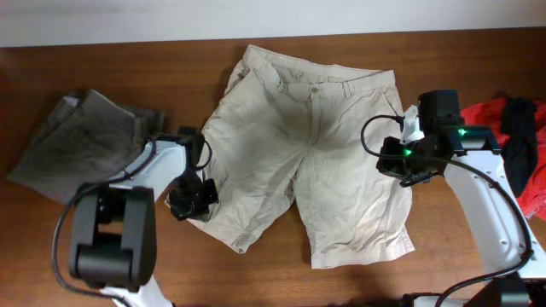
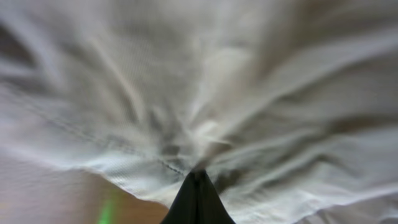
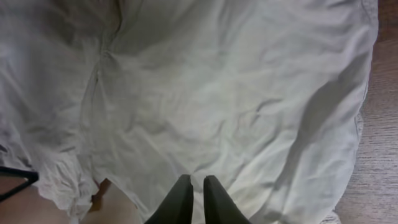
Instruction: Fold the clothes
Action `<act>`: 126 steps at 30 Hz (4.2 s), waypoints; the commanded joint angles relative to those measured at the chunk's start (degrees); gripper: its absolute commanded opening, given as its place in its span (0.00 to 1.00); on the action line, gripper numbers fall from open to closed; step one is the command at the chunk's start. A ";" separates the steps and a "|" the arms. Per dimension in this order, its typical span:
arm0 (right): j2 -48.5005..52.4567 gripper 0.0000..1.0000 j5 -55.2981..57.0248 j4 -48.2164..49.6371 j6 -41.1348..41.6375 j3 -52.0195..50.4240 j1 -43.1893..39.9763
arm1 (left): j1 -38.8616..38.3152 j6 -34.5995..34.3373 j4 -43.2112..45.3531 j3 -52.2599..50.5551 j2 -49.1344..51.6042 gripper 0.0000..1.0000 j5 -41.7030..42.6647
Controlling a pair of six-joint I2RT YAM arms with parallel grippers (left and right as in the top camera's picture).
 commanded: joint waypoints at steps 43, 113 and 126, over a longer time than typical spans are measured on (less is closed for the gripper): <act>0.31 0.13 -0.70 -2.16 -1.20 0.48 0.26 | 5.75 22.58 17.75 1.40 5.75 0.00 -4.09; 0.46 0.43 8.52 -2.23 6.49 -0.09 11.91 | 5.11 18.69 52.33 14.84 19.15 0.00 -9.18; 16.46 0.04 8.76 2.75 6.84 -6.12 11.82 | 6.86 17.70 44.50 15.26 19.15 0.00 -10.80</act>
